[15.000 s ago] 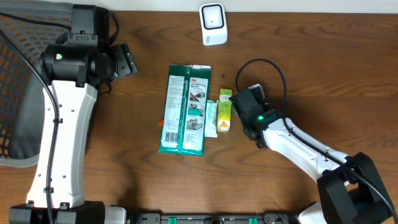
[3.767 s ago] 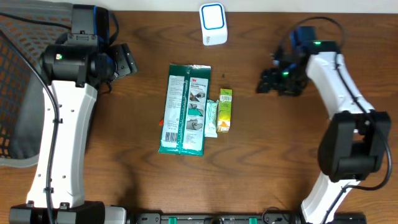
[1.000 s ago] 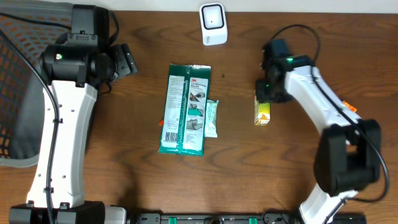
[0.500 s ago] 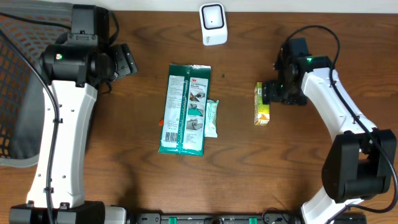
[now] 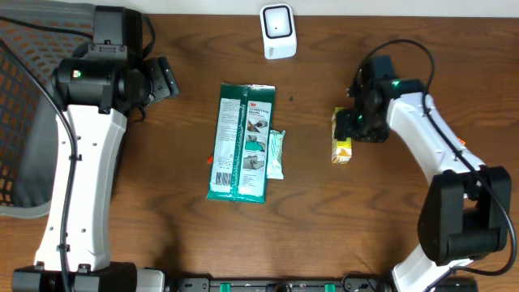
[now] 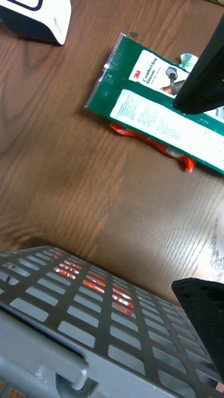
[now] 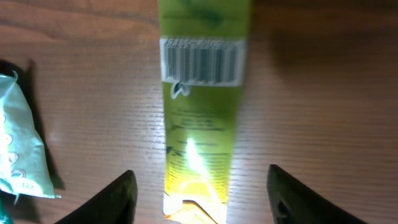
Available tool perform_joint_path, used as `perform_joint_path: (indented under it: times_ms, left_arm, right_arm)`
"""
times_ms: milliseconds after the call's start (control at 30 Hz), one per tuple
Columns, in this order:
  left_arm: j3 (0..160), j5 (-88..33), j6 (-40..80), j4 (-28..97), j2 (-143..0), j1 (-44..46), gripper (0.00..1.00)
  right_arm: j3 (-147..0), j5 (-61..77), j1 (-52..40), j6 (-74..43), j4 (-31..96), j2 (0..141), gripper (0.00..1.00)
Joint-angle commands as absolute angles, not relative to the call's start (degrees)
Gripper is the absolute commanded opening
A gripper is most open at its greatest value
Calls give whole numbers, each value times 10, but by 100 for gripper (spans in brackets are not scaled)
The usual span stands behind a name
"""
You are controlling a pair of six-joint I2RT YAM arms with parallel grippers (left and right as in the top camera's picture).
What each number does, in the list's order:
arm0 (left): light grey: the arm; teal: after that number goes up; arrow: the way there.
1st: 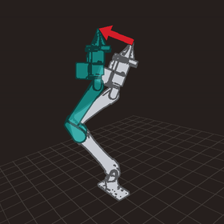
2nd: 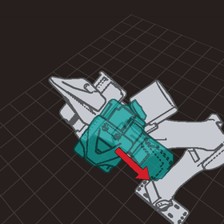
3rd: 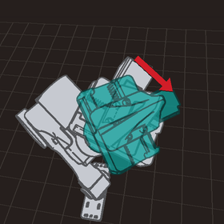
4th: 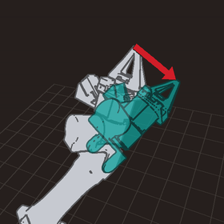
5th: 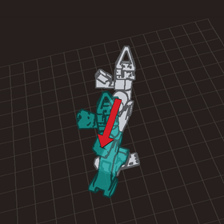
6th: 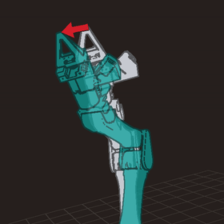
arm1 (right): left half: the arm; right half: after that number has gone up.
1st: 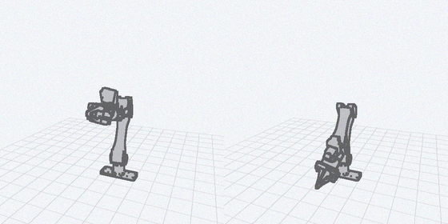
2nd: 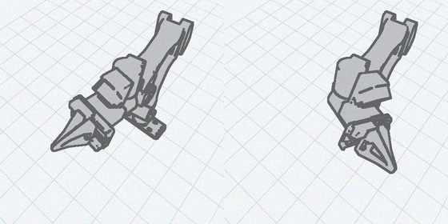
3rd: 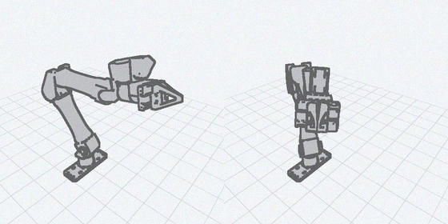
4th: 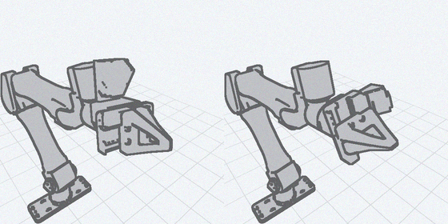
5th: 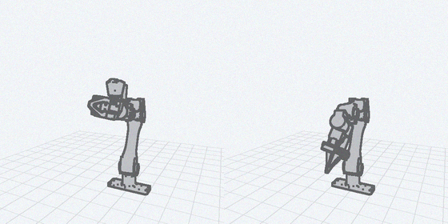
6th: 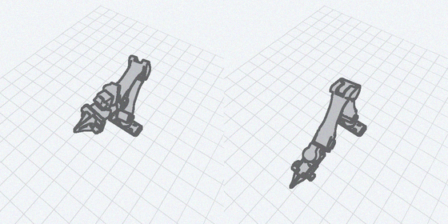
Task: Scan the item barcode
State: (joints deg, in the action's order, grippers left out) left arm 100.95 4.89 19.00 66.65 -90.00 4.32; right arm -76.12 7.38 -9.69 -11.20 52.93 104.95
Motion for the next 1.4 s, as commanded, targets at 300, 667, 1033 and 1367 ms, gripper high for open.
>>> perform_joint_path:
  times_ms: [300,667,1033,1367]
  left_arm:
    - [1012,56,180,668,-902,41,85]
    - [1012,56,180,668,-902,41,85]
    - [1012,56,180,668,-902,41,85]
    - [1012,56,180,668,-902,41,85]
  right_arm:
    - [-709,234,-147,-117,446,1049,51]
    - [-708,184,-191,-119,398,1049,58]
    - [-708,226,-215,-119,382,1049,59]
    - [-709,226,-218,-99,336,1049,59]
